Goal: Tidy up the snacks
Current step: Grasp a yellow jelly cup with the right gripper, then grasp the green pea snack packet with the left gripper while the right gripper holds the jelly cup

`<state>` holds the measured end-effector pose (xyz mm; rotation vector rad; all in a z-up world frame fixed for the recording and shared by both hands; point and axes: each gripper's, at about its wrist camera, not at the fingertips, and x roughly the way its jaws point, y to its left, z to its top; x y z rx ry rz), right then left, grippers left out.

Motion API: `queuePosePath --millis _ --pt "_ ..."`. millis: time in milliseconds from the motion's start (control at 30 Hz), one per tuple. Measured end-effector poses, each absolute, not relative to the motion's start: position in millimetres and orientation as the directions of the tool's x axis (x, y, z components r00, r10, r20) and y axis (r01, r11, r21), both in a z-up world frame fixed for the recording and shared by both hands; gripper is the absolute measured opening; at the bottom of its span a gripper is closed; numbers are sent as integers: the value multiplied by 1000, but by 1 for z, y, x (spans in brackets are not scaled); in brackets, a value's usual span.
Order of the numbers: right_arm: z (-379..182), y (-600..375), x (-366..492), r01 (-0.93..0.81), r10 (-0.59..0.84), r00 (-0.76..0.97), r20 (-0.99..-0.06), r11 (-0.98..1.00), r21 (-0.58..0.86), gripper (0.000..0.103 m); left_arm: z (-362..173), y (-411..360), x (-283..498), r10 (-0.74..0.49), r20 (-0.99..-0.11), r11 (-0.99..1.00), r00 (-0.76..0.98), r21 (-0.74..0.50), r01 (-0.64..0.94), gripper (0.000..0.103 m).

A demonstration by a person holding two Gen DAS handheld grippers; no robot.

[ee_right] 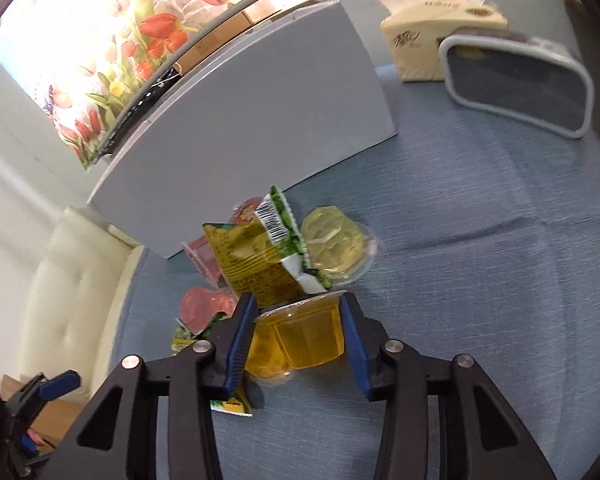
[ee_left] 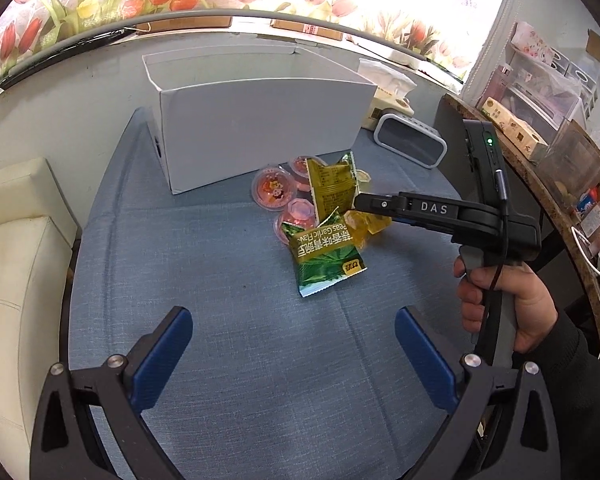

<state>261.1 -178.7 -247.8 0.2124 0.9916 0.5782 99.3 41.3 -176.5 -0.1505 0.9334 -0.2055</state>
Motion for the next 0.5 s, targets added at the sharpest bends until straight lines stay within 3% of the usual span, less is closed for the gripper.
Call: queuePosePath --millis 200,500 --pt "-235 -187 249 -390 533 458 -712 840 378 46 -183 27 109 -208 -793 978 572 -171 118 103" --pt "-198 -237 213 -374 519 535 -667 853 364 46 -220 -19 162 -64 -832 998 552 -70 11 103"
